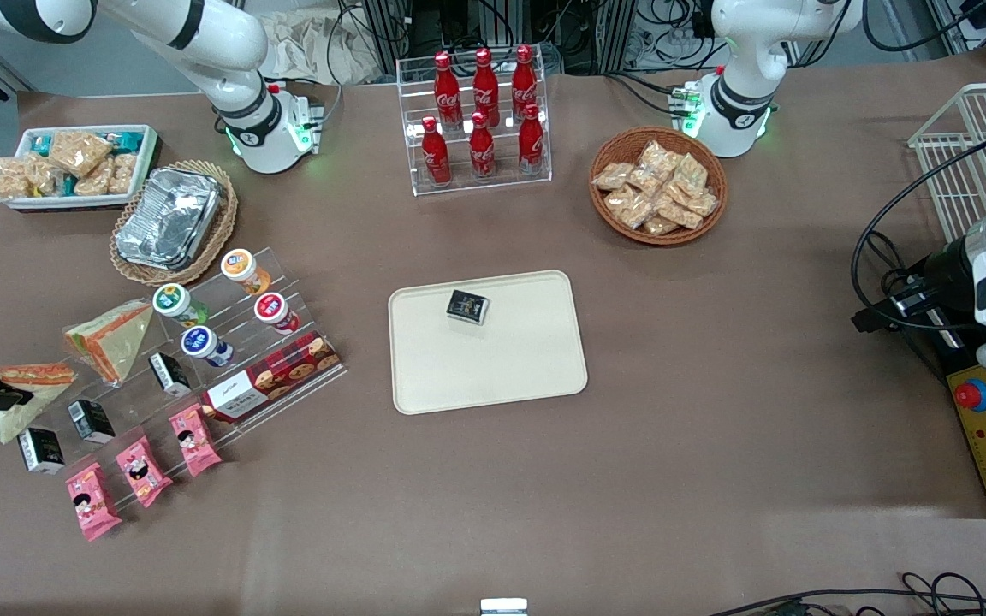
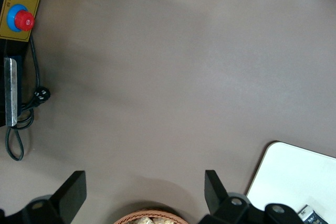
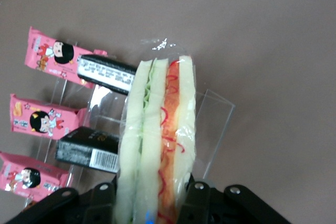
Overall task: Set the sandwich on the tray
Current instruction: 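Lift the sandwich off the stand and carry it toward the cream tray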
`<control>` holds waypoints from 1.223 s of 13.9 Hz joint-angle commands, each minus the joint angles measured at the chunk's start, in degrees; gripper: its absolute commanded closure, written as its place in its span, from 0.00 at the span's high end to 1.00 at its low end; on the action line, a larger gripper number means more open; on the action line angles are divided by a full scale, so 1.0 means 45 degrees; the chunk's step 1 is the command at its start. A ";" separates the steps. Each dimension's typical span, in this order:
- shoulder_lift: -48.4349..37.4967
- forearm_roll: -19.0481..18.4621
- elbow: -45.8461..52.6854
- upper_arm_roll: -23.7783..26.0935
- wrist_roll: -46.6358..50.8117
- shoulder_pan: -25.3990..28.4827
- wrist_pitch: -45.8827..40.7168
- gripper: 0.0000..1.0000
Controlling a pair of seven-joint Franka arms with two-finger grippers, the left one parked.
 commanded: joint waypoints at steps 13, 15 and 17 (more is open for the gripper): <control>-0.3068 0.0426 0.2488 0.0726 0.4003 0.0836 -0.7554 0.00; -0.3323 0.0465 0.2488 0.1331 0.6617 0.1577 -0.7810 0.00; -0.3324 0.0465 0.2488 0.2033 0.9604 0.2592 -0.7695 0.00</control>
